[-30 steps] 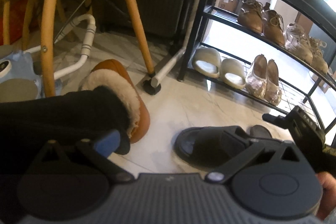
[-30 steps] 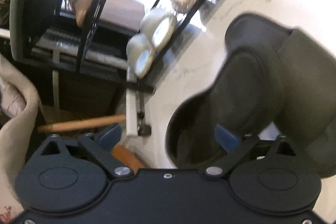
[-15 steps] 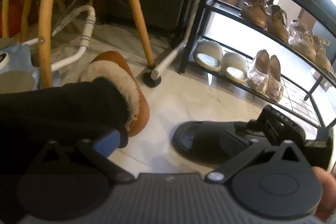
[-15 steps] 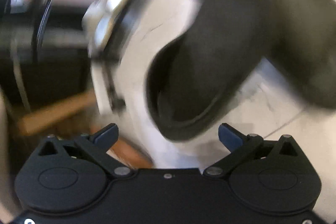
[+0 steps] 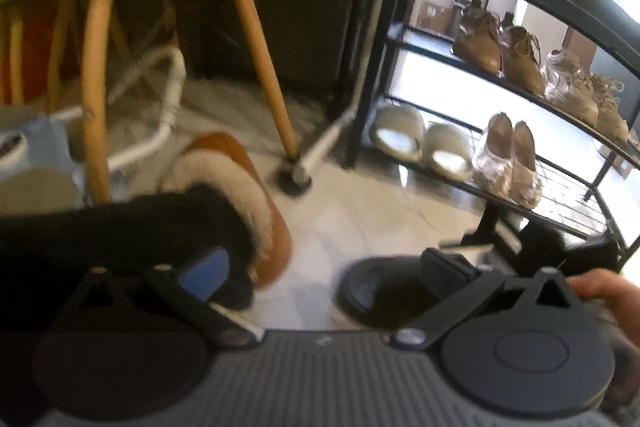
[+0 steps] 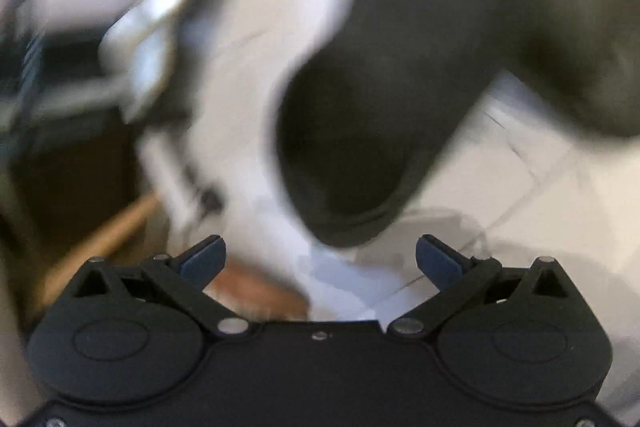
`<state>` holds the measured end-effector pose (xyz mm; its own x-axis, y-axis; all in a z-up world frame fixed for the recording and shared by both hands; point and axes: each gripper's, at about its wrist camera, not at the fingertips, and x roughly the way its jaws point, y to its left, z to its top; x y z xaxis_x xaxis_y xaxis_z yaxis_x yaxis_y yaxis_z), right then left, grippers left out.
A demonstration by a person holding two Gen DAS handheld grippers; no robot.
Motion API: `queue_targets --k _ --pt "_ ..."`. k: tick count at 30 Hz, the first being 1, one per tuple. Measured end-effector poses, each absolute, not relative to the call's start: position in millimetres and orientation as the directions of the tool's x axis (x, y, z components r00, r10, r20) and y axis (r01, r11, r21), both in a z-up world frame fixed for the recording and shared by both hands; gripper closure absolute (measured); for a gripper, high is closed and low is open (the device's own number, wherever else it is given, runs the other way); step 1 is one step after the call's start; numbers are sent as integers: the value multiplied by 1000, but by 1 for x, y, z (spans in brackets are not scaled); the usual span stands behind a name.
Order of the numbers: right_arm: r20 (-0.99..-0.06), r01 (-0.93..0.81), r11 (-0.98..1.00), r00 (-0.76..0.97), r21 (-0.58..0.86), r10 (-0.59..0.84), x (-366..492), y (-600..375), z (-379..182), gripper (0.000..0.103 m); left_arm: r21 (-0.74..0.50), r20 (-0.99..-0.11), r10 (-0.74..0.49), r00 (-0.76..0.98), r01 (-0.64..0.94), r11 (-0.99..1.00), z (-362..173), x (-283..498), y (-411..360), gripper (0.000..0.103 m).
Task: Organize scattered shoes
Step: 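Turn the slipper upright with the right gripper and set it beside its mate, then align both black slippers and grasp them together with the right gripper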
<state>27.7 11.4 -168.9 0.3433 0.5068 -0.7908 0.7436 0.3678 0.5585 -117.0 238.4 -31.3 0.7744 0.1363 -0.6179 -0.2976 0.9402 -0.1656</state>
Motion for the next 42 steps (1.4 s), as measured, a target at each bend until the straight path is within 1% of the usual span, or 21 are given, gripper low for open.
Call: queue_targets --k 5,6,8,12,13,15,16,18,20,21,22,23,24,25,28,30,32,35,39,42 --pt "-847 777 389 331 495 416 46 26 -182 0 -169 -624 143 769 -311 935 -32 -115 242 1" --pt "-850 771 405 325 492 415 50 28 -183 0 -171 -626 141 767 -312 934 -32 -115 242 1" --pt "-871 734 499 265 460 414 65 34 -189 0 -178 -635 132 761 -311 934 -33 -113 243 1" --pt "-862 695 528 285 487 419 63 35 -189 0 -182 -642 129 755 -314 932 -35 -114 245 1" --pt "-862 649 576 297 497 410 64 36 -184 2 -185 -641 130 756 -317 930 -35 -114 245 1" --pt "-888 554 694 297 461 352 69 39 -176 3 -189 -641 131 756 -321 928 -35 -115 246 1" --pt "-895 465 771 310 436 319 70 43 -168 3 -190 -642 129 756 -320 928 -35 -115 246 1" --pt "-896 367 829 308 422 319 70 42 -161 4 -190 -643 124 756 -313 930 -35 -115 245 1" --pt "-903 231 886 260 402 342 68 39 -154 4 -188 -642 123 756 -311 932 -35 -115 245 1" --pt "-904 179 898 237 401 356 69 39 -153 4 -189 -642 123 757 -311 931 -35 -115 245 1" --pt "-913 37 924 172 381 369 69 41 -148 4 -192 -643 120 757 -311 931 -36 -116 245 1" --pt "-922 -59 932 137 357 362 67 43 -145 4 -196 -644 117 756 -310 930 -36 -115 245 1" --pt "-931 -146 932 109 332 349 66 45 -141 4 -198 -647 112 754 -309 930 -36 -115 245 1" --pt "-947 -298 913 75 279 314 60 50 -135 4 -200 -650 108 752 -307 931 -37 -115 244 1" --pt "-963 -475 852 36 220 269 54 57 -129 3 -198 -652 100 751 -297 934 -38 -114 242 1" --pt "-965 -490 849 55 199 258 57 59 -130 0 -191 -650 104 753 -294 936 -38 -115 241 1" --pt "-966 -461 870 90 176 243 64 59 -128 0 -182 -649 114 752 -299 937 -38 -115 241 1" --pt "-964 -393 902 114 179 241 72 50 -126 0 -184 -656 121 745 -314 932 -39 -116 243 1" --pt "-952 -372 908 154 194 266 54 20 -115 0 -196 -662 114 741 -317 928 -40 -115 244 1" --pt "-927 -367 917 268 153 262 38 -11 -99 0 -193 -659 106 744 -304 933 -40 -115 242 1"
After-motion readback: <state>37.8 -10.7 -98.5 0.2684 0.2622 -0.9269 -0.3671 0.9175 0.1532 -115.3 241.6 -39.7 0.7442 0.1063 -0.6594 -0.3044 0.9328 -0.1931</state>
